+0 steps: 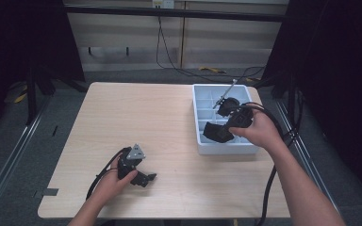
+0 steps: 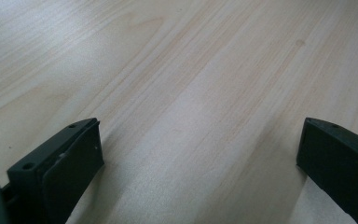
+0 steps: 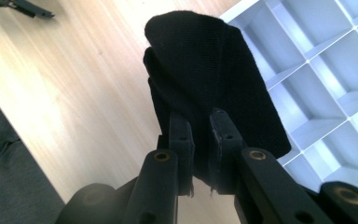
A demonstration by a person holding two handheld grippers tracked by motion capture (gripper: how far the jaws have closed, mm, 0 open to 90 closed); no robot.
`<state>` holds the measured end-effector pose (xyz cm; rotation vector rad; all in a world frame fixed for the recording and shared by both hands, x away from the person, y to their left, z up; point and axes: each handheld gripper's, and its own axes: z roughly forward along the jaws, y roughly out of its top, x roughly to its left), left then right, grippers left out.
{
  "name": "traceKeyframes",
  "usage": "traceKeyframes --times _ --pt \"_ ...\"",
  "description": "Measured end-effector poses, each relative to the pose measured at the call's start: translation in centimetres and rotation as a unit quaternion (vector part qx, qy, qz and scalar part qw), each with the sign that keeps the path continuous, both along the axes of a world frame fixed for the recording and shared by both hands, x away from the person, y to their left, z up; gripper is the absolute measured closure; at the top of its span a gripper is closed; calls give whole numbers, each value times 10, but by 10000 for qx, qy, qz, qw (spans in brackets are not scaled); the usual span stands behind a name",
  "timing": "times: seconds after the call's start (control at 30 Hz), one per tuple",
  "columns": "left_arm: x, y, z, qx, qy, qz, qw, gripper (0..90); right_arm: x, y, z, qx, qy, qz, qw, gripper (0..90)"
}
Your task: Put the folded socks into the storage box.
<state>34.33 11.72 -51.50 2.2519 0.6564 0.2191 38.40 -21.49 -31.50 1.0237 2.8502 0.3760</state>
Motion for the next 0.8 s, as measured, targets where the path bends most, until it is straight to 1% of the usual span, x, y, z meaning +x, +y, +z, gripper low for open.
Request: traceKeyframes --times 0.1,0.17,0.2,0.33,0.4,0.47,0.5,0.57,0.6,0.63,0.7,0.8 --pt "0 0 0 0 0 0 10000 0 4 2 -1 -9 -21 -11 10000 817" --pt "0 0 0 1 1 -1 10000 0 8 5 -5 -66 -34 -3 10000 817" --pt "0 0 0 -1 1 2 10000 0 10 5 -6 -42 -45 -11 10000 817" --pt "0 0 0 -1 1 2 10000 0 16 7 -14 -61 35 -10 10000 817" --pt "0 0 0 -7 -8 8 10000 0 19 7 -19 -97 34 -11 9999 817" --pt "0 0 0 -5 -9 9 10000 0 22 7 -23 -67 47 -33 10000 817" --pt "0 0 0 -5 -9 9 10000 0 22 7 -23 -67 47 -33 10000 817" --pt "0 0 0 -4 -9 7 10000 0 27 4 -30 -47 82 -53 9999 817" --pt "0 0 0 -7 -9 8 10000 0 31 3 -35 -51 120 -56 9999 817" --pt "0 0 0 -3 -8 6 10000 0 32 3 -36 -84 144 -69 9998 817" --pt "0 0 0 -4 -8 6 10000 0 34 4 -41 -70 176 -79 9998 817" --pt "0 0 0 -5 -9 7 10000 0 37 7 -46 -163 221 -39 9996 817"
